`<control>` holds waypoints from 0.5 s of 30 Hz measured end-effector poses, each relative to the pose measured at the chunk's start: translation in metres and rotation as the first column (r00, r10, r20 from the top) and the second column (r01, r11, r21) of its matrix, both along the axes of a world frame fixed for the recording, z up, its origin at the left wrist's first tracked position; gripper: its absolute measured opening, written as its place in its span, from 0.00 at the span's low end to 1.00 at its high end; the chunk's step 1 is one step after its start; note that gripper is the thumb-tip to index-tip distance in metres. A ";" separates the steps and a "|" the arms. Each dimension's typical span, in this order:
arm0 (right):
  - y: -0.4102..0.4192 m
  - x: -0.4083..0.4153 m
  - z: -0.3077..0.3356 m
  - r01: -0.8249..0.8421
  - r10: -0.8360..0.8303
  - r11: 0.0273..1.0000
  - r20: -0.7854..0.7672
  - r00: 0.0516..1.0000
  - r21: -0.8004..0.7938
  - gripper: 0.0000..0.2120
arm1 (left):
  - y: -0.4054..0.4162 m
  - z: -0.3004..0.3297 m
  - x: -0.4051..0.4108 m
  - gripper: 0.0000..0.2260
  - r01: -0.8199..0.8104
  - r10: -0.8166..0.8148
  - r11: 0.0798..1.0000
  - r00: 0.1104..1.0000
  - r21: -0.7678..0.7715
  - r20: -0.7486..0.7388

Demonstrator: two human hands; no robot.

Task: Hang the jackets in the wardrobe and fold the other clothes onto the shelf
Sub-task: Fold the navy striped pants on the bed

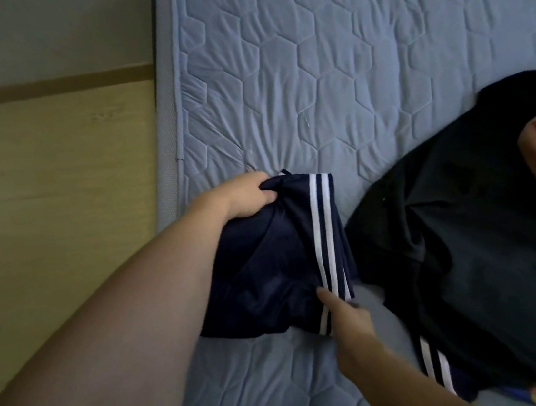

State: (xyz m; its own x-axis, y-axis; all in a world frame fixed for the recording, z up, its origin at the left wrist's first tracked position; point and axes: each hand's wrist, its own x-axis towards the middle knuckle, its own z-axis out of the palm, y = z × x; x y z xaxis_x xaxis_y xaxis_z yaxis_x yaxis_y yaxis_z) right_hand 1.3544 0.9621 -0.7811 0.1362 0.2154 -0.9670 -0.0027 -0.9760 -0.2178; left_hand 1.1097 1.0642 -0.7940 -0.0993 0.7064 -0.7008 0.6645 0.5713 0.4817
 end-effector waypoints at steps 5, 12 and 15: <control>0.027 -0.011 -0.003 0.156 -0.148 0.960 -0.051 0.988 0.231 0.18 | -0.069 0.005 -0.029 0.10 -0.445 0.447 0.894 0.894 0.043 -0.043; 0.031 -0.038 -0.003 -0.015 -0.004 0.998 -0.303 0.953 -0.058 0.19 | -0.131 0.008 -0.016 0.15 -0.710 0.761 0.646 0.572 -0.280 0.307; 0.048 -0.036 -0.007 -0.035 0.032 0.999 -0.260 0.965 -0.005 0.16 | -0.132 0.014 -0.028 0.19 -0.667 0.746 0.666 0.589 -0.334 0.311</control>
